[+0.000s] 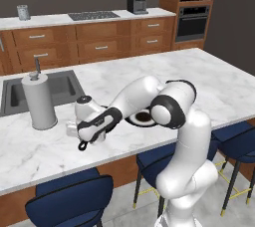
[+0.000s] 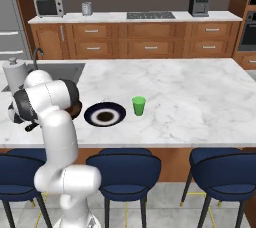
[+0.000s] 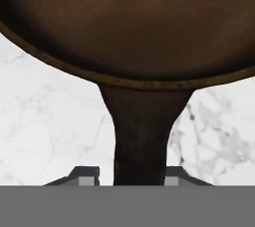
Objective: Pick up the pan with the steak in it and place it on the dining table. Then place the steak on the plate.
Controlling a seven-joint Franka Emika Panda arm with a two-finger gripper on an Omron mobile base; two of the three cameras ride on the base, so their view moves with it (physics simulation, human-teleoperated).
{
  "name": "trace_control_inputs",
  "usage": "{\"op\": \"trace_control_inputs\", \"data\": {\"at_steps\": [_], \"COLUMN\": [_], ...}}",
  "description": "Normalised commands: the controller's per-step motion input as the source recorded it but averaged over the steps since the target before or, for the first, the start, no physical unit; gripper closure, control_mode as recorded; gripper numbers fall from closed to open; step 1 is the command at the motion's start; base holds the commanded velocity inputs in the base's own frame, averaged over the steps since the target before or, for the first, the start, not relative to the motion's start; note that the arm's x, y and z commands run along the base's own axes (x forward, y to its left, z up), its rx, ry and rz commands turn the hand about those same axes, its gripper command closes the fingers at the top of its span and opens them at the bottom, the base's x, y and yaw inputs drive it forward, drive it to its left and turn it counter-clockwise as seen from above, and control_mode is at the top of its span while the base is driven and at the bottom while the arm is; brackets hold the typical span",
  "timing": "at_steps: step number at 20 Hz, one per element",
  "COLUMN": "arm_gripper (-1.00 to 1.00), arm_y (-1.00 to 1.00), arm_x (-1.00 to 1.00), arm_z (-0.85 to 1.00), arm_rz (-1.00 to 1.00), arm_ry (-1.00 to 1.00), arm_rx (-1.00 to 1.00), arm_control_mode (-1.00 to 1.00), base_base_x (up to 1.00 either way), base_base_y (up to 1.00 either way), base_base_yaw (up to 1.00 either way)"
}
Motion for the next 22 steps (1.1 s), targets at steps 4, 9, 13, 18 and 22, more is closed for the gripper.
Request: {"op": "trace_control_inputs", "data": {"at_steps": [4, 9, 13, 18, 22], "arm_gripper": [-1.00, -1.00, -1.00, -1.00, -1.00], "arm_y": [0.00, 0.00, -0.02, -0.20, -0.37], "arm_x": [0.00, 0.00, 0.00, -0.09, -0.34], "arm_z": [0.20, 0.30, 0.38, 0.33, 0.27], "arm_rz": [-0.06, -0.09, -0.13, -0.20, -0.22], "arm_ry": [0.00, 0.01, 0.05, 0.11, 0.12], "arm_rx": [0.00, 0.00, 0.00, 0.00, 0.00], "arm_control_mode": [-1.00, -1.00, -1.00, -1.00, -1.00], "base_base_x": [0.00, 0.00, 0.00, 0.00, 0.00], "base_base_y": [0.00, 0.00, 0.00, 0.00, 0.00], "base_base_yaw": [0.00, 0.00, 0.00, 0.00, 0.00]}}
